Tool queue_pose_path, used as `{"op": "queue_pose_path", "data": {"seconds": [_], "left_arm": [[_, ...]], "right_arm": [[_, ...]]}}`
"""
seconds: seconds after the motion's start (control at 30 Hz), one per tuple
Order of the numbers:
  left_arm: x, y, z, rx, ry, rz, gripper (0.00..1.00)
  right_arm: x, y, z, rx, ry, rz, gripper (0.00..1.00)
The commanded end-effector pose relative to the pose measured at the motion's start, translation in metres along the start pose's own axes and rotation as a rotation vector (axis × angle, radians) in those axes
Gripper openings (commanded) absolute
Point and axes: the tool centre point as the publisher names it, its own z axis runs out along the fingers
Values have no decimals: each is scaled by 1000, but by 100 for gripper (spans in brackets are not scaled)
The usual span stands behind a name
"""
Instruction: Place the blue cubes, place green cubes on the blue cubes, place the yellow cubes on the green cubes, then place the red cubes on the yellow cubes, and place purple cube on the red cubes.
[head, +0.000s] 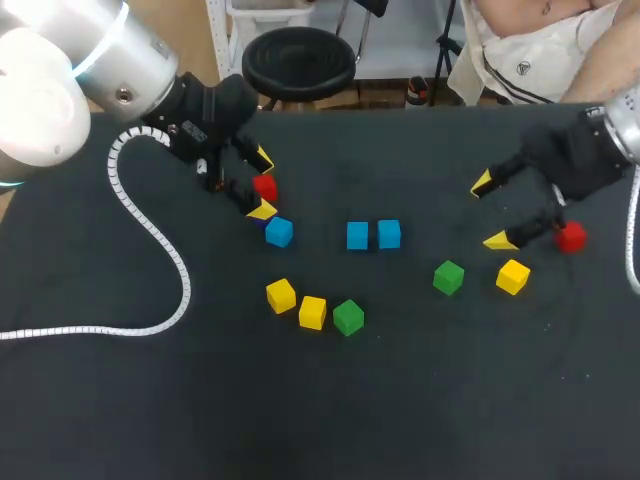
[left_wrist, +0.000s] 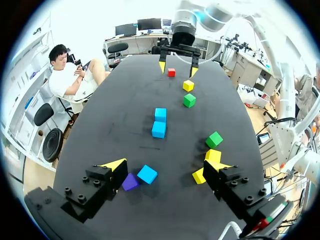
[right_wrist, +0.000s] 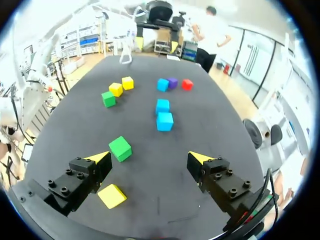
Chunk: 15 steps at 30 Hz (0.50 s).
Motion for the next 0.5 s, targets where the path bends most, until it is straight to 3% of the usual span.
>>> {"op": "queue_pose_path", "data": {"seconds": [0.03, 0.5], "left_arm": [[1, 0, 0, 0, -1, 1, 100], [1, 0, 0, 0, -1, 1, 100]], "right_arm": [[5, -12, 0, -30, -109, -3, 100], [-1, -21, 7, -66, -105, 14, 100]]}}
